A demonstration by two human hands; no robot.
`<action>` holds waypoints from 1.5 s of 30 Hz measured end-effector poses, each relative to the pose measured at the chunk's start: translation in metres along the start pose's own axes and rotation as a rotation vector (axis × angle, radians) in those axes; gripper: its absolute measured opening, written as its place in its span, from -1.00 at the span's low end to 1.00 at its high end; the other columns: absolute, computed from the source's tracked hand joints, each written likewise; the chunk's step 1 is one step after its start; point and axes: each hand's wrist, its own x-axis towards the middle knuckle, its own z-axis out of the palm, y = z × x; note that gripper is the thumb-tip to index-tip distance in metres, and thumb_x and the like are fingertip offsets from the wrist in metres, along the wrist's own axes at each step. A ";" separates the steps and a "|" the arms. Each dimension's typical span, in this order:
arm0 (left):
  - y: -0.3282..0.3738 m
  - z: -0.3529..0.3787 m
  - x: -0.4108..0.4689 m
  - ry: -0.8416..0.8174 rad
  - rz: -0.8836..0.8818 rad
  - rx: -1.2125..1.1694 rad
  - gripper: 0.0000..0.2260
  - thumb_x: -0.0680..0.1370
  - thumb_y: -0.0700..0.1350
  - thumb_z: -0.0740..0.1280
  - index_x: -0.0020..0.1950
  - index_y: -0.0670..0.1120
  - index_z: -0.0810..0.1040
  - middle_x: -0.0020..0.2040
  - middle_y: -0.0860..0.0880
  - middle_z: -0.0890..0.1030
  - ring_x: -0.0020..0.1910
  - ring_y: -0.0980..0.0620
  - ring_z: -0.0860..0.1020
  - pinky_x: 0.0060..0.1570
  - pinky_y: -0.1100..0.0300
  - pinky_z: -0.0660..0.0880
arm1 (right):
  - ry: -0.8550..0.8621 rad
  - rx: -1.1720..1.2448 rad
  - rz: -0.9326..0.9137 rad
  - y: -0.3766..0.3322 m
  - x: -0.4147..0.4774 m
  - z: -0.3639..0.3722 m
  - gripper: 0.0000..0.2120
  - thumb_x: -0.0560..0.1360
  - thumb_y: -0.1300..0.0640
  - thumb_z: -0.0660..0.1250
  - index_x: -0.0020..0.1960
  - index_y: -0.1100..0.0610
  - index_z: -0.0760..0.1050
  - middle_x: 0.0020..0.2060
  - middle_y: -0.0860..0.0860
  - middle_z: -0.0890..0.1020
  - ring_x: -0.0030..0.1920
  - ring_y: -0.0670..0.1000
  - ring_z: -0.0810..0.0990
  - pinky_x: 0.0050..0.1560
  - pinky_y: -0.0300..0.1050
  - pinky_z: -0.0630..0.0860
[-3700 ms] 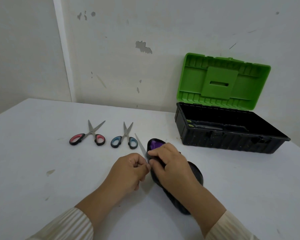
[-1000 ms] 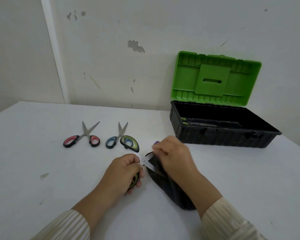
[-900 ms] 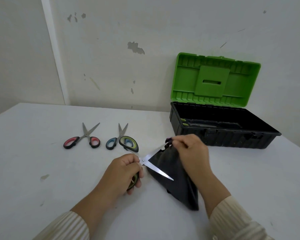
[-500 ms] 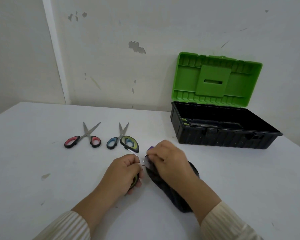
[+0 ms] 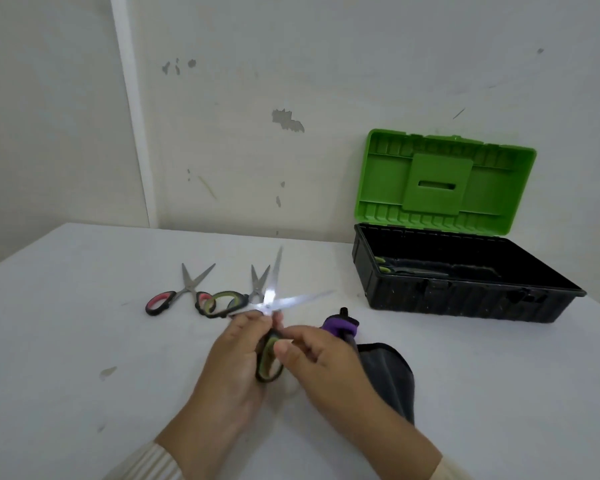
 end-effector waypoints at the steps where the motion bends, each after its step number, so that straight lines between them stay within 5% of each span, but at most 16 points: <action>1: -0.004 0.002 -0.002 -0.016 -0.009 0.044 -0.88 0.56 -0.30 0.21 -0.13 -0.20 0.50 -0.19 -0.14 0.64 -0.20 -0.03 0.58 -0.16 0.08 0.49 | -0.021 0.071 0.019 0.000 0.000 0.004 -0.92 0.48 0.07 0.32 -0.05 -0.04 0.57 -0.22 -0.08 0.60 -0.22 -0.15 0.53 -0.13 -0.30 0.48; 4: -0.005 0.005 -0.004 -0.063 0.005 0.070 -0.86 0.56 -0.32 0.21 -0.06 -0.21 0.56 -0.18 -0.14 0.63 -0.17 -0.04 0.58 -0.10 0.09 0.50 | -0.021 0.170 0.087 0.002 0.001 -0.003 -0.94 0.48 0.20 0.33 -0.12 0.17 0.57 -0.36 -0.02 0.50 -0.38 -0.14 0.42 -0.34 -0.31 0.41; 10: 0.023 -0.014 0.009 -0.032 0.112 0.175 -0.88 0.56 -0.23 0.27 0.01 -0.15 0.60 -0.28 -0.04 0.65 -0.35 0.07 0.61 -0.21 0.15 0.62 | -0.078 0.161 0.163 -0.002 -0.001 -0.035 -0.91 0.46 0.19 0.34 -0.18 0.19 0.58 -0.40 0.09 0.48 -0.50 -0.08 0.36 -0.51 -0.29 0.35; 16: 0.013 -0.012 -0.004 -0.151 0.037 0.523 -0.85 0.54 -0.26 0.31 0.00 -0.12 0.66 -0.25 -0.09 0.70 -0.29 0.01 0.66 -0.19 0.15 0.65 | 0.084 0.203 0.193 0.000 0.000 -0.037 -0.91 0.47 0.19 0.34 -0.19 0.09 0.60 -0.50 -0.09 0.52 -0.51 -0.12 0.41 -0.50 -0.26 0.40; 28: -0.008 -0.001 -0.012 -0.216 -0.163 0.497 -0.87 0.56 -0.22 0.30 -0.07 -0.20 0.63 -0.24 -0.11 0.73 -0.31 0.04 0.69 -0.34 0.23 0.61 | 0.098 0.161 0.189 0.006 0.001 -0.039 -0.85 0.47 0.16 0.33 -0.23 0.22 0.55 -0.48 0.01 0.47 -0.49 -0.06 0.37 -0.51 -0.22 0.40; 32: -0.007 0.000 -0.014 -0.231 -0.078 0.552 -0.88 0.55 -0.22 0.31 -0.03 -0.14 0.65 -0.20 -0.10 0.74 -0.27 0.03 0.69 -0.28 0.23 0.62 | 0.265 -0.002 0.119 0.002 0.006 -0.043 -0.77 0.45 -0.04 0.34 0.00 0.07 0.60 -0.32 -0.07 0.62 -0.36 -0.12 0.53 -0.30 -0.29 0.48; 34: -0.007 0.004 -0.020 -0.258 -0.012 0.607 -0.87 0.54 -0.23 0.33 -0.01 -0.09 0.66 -0.20 -0.09 0.74 -0.25 0.03 0.70 -0.24 0.23 0.62 | 0.375 -0.134 0.056 -0.005 0.005 -0.050 -0.76 0.44 -0.08 0.33 -0.07 0.07 0.58 -0.29 -0.04 0.62 -0.26 -0.12 0.56 -0.29 -0.38 0.41; 39: -0.017 0.027 -0.031 -0.369 0.174 0.786 -0.87 0.45 -0.08 0.42 -0.10 0.16 0.69 -0.16 -0.10 0.71 -0.11 -0.03 0.67 -0.04 0.12 0.60 | 0.465 -0.172 0.048 -0.014 0.002 -0.078 -0.85 0.43 0.02 0.36 -0.24 0.08 0.57 -0.42 -0.02 0.60 -0.34 -0.02 0.56 -0.24 -0.10 0.51; 43: -0.041 0.068 -0.026 -0.371 0.306 1.023 -0.64 0.59 -0.10 0.26 0.38 0.09 0.42 0.12 0.11 0.61 0.00 0.29 0.53 0.04 0.48 0.40 | 0.543 -0.211 0.098 0.001 -0.006 -0.117 -0.87 0.44 0.06 0.34 -0.20 0.09 0.61 -0.41 0.03 0.62 -0.27 0.08 0.62 -0.13 0.02 0.58; 45: -0.060 0.092 -0.020 -0.393 0.264 1.116 -0.55 0.61 -0.11 0.19 0.51 0.00 0.22 0.34 0.06 0.49 0.20 0.20 0.46 0.17 0.40 0.31 | 0.560 -0.282 0.147 0.016 -0.012 -0.138 -0.86 0.47 0.07 0.31 -0.13 0.10 0.60 -0.37 0.02 0.62 -0.27 0.04 0.61 -0.19 -0.05 0.57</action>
